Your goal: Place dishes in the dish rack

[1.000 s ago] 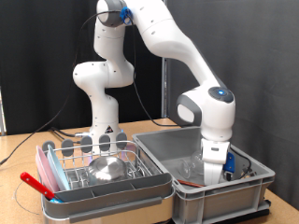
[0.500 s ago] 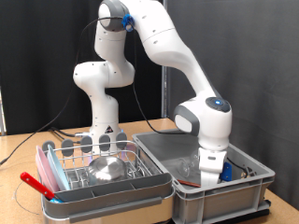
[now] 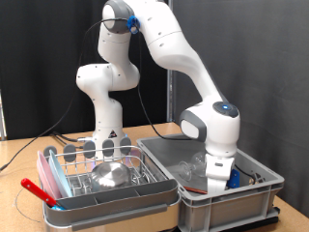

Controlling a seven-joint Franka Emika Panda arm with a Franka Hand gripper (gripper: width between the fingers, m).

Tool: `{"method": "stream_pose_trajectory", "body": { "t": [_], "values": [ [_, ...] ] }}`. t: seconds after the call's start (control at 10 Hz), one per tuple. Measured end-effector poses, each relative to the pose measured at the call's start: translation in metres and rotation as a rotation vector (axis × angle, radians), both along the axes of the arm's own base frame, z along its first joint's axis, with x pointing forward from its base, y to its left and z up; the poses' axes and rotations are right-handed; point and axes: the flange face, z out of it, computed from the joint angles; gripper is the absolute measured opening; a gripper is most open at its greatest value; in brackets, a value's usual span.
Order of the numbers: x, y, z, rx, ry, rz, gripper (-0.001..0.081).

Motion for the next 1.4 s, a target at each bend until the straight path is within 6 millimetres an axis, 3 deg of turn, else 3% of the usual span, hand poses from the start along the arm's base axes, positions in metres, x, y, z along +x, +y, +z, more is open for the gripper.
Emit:
{"method": "stream_pose_trajectory", "body": {
  "t": [0.1, 0.2, 0.3, 0.4, 0.5, 0.6, 0.7, 0.8, 0.9, 1.4],
  "values": [
    [0.001, -0.001, 0.000, -0.001, -0.002, -0.003, 0.0808],
    [0.003, -0.003, -0.001, -0.003, -0.003, -0.008, 0.0719],
    [0.004, -0.004, -0.001, -0.004, -0.003, -0.012, 0.0719],
    [0.005, -0.005, -0.002, -0.005, -0.005, -0.014, 0.0533],
    [0.006, -0.007, -0.003, -0.011, -0.012, -0.011, 0.0398],
    [0.007, -0.009, -0.004, -0.019, -0.019, -0.009, 0.0398],
    [0.008, -0.012, -0.005, -0.027, -0.025, -0.016, 0.0215],
    [0.009, -0.014, -0.005, -0.031, -0.029, -0.024, 0.0215],
    [0.010, -0.015, -0.005, -0.032, -0.029, -0.028, 0.0089],
    [0.012, -0.016, 0.007, 0.067, 0.001, -0.050, 0.0090]
  ]
}}
